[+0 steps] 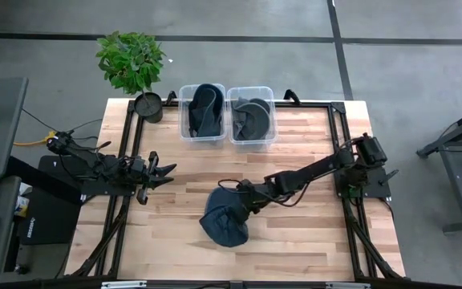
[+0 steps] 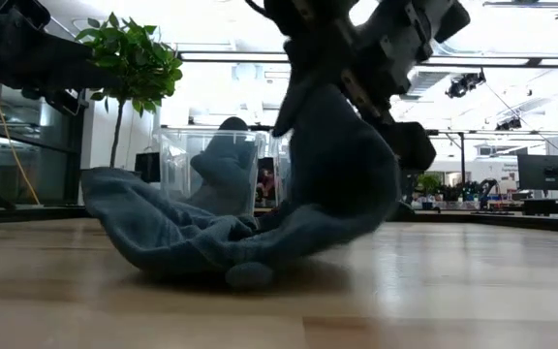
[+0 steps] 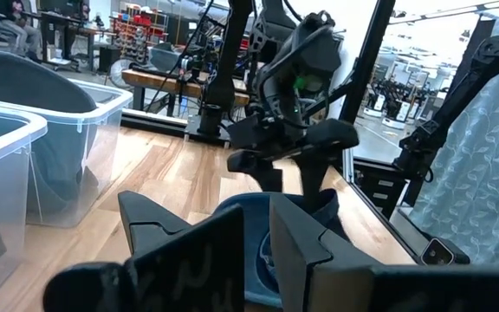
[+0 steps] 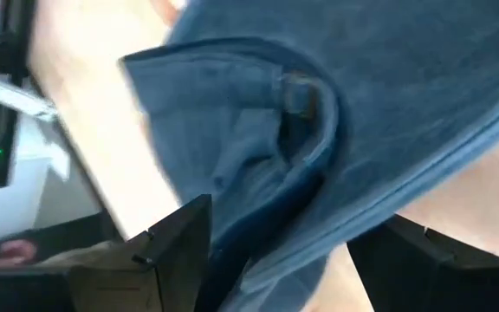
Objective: Pick & Place hat
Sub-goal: Put the blue cap into the left transparent bin
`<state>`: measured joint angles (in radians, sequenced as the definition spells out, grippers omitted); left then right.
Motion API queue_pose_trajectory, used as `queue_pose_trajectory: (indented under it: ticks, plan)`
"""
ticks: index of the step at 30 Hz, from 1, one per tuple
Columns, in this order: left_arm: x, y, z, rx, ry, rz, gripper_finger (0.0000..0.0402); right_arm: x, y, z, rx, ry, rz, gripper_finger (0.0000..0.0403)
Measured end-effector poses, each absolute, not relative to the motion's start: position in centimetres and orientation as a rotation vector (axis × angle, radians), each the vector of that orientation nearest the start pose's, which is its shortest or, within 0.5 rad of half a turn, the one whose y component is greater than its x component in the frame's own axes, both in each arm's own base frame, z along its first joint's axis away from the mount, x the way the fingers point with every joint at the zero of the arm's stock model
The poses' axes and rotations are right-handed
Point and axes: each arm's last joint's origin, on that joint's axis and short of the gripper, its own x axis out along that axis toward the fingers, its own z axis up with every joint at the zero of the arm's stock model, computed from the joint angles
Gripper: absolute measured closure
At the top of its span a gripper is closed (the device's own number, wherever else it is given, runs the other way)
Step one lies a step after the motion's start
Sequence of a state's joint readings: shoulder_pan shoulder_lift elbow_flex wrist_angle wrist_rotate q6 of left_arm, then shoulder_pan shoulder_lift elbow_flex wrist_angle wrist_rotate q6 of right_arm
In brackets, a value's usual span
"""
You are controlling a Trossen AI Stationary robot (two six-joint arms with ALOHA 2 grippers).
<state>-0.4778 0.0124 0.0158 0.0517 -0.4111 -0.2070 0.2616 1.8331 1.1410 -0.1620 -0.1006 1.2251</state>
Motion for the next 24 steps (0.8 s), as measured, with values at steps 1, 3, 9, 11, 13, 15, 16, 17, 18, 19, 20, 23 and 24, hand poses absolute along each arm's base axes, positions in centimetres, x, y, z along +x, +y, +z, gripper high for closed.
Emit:
queue_pose_trajectory:
  ticks: [1, 3, 9, 11, 13, 15, 16, 17, 18, 19, 20, 23, 24]
  plan:
    - [9.0, -3.3, 17.3, -0.231, -0.043, -0.072, 0.0401, 36.7, 10.1, 17.8, 1.071, 0.951, -0.215, 0.0155]
    - [9.0, -3.3, 17.3, -0.231, -0.043, -0.071, 0.0401, 36.6, 9.9, 17.8, 1.070, 0.974, -0.229, 0.0155]
    - [9.0, -3.3, 17.3, -0.230, -0.042, -0.072, 0.0401, 36.4, 9.8, 17.4, 1.050, 1.001, -0.262, 0.0155]
    - [9.0, -3.3, 17.3, -0.231, -0.043, -0.072, 0.0401, 36.3, 9.8, 17.0, 1.030, 1.016, -0.269, 0.0155]
    - [9.0, -3.3, 17.3, -0.231, -0.043, -0.072, 0.0401, 36.5, 9.8, 16.6, 1.015, 1.015, -0.266, 0.0155]
    - [9.0, -3.3, 17.3, -0.230, -0.042, -0.072, 0.0401, 36.7, 9.9, 16.5, 0.999, 1.009, -0.249, 0.0155]
    - [9.0, -3.3, 17.3, -0.230, -0.042, -0.072, 0.0401, 36.8, 9.9, 16.3, 0.991, 1.001, -0.239, 0.0155]
    - [9.0, -3.3, 17.3, -0.231, -0.043, -0.072, 0.0401, 37.0, 9.9, 16.3, 0.989, 0.989, -0.227, 0.0155]
    - [9.0, -3.3, 17.3, -0.230, -0.042, -0.072, 0.0401, 37.1, 10.0, 16.1, 0.987, 0.986, -0.221, 0.0155]
    - [9.0, -3.3, 17.3, -0.230, -0.041, -0.072, 0.0401, 37.1, 10.0, 16.0, 0.982, 0.989, -0.216, 0.0155]
    - [9.0, -3.3, 17.3, -0.231, -0.043, -0.072, 0.0401, 37.2, 10.0, 15.9, 0.973, 0.989, -0.209, 0.0155]
    - [9.0, -3.3, 17.3, -0.230, -0.042, -0.072, 0.0401, 37.4, 10.1, 15.7, 0.944, 0.984, -0.187, 0.0155]
    - [9.0, -3.3, 17.3, -0.230, -0.042, -0.072, 0.0401, 37.3, 10.0, 15.6, 0.936, 0.989, -0.188, 0.0155]
